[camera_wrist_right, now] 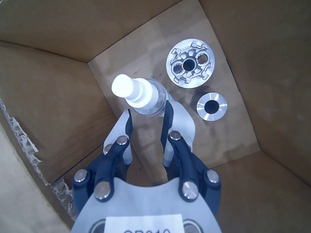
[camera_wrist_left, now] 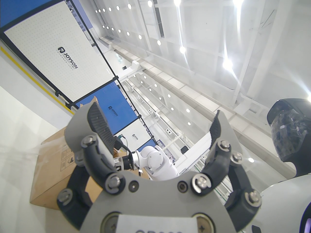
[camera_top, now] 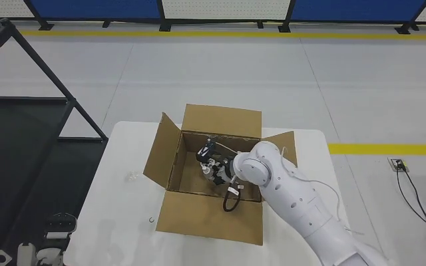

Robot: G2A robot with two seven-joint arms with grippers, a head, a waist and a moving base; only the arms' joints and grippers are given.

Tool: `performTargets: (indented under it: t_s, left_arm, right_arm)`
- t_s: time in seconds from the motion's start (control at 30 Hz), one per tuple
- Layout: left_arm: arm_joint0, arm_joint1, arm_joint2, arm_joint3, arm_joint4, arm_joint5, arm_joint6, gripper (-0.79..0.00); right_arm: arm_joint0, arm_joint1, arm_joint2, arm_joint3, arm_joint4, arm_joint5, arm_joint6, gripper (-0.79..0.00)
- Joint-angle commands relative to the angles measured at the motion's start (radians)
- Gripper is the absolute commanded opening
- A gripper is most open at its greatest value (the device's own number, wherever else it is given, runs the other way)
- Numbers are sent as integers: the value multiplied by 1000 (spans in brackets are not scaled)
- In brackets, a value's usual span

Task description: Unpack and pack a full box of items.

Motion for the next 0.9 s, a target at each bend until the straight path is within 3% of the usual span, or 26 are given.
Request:
performTargets:
  t_s: [0.0,0.27,0.3,0.33,0.37,0.77,0.87]
  left_arm:
    - [0,0,0,0,0,0,0,0]
    - [0,0,0,0,0,0,0,0]
    - [0,0,0,0,0,0,0,0]
    - [0,0,0,0,0,0,0,0]
    - [0,0,0,0,0,0,0,0]
    - [0,0,0,0,0,0,0,0]
    - [0,0,0,0,0,0,0,0]
  right_arm:
    - [-2,2,4,-6,-3,1,1,-471]
    - [-22,17,33,-67,-31,15,12,-409]
    - [-28,21,41,-84,-40,26,12,-314]
    - [-37,26,54,-106,-46,39,8,-65]
    - [-47,32,68,-134,-57,49,5,0]
    - [-326,122,325,-649,-98,62,27,0]
    - [-326,122,325,-649,-98,62,27,0]
